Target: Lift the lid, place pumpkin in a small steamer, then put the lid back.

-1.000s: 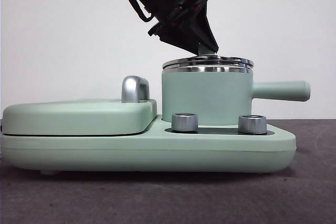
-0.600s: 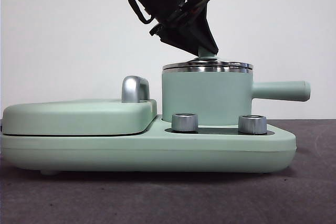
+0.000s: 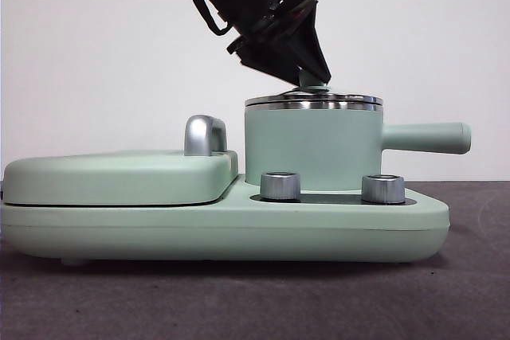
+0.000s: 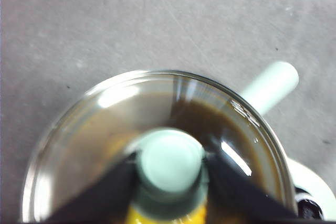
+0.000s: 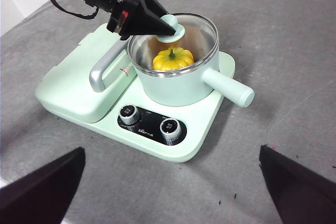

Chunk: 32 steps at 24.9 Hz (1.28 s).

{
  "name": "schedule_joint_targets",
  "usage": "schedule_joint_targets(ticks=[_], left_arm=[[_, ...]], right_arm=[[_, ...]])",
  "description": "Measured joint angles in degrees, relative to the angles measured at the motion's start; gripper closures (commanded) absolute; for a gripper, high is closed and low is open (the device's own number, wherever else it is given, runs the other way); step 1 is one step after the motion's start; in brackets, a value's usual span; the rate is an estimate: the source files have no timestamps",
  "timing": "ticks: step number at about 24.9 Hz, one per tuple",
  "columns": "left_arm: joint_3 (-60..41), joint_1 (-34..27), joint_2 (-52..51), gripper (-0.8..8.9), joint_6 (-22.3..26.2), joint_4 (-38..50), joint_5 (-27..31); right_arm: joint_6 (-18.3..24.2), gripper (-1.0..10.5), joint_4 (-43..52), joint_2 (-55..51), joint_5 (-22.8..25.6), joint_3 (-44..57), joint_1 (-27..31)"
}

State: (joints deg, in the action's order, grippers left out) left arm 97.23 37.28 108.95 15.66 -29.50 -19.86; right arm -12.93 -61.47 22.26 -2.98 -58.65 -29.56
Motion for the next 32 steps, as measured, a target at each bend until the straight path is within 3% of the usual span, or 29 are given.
schedule_joint_targets(ticks=[2,8,20,26,32], left_arm=[[0.6,0.0,0.0,3.66,-0.7,-1.0,0.0],[2.2,-0.9,-7.3,3.66,-3.5,-9.6,0.0],[2.4,-3.7,-36.6,3.75,-5.4,-30.5,0.0],[-6.7,-3.6,-48.7,3.77,-6.9,-32.6,0.0],[-22.3,-3.7,-62.9,3.77,-11.8,-32.1,0.0]], right_arm=[[0.0,4.2,0.0,0.0,0.0,0.0,0.0],[0.0,4.2,0.0,0.0,-0.3,0.0,0.0],[0.0,4.2,0.0,0.0,-11.1,0.0,0.0],[0.0,4.2,0.0,0.0,-12.3,0.0,0.0],[0.0,4.2,0.0,0.0,-12.3,0.0,0.0]])
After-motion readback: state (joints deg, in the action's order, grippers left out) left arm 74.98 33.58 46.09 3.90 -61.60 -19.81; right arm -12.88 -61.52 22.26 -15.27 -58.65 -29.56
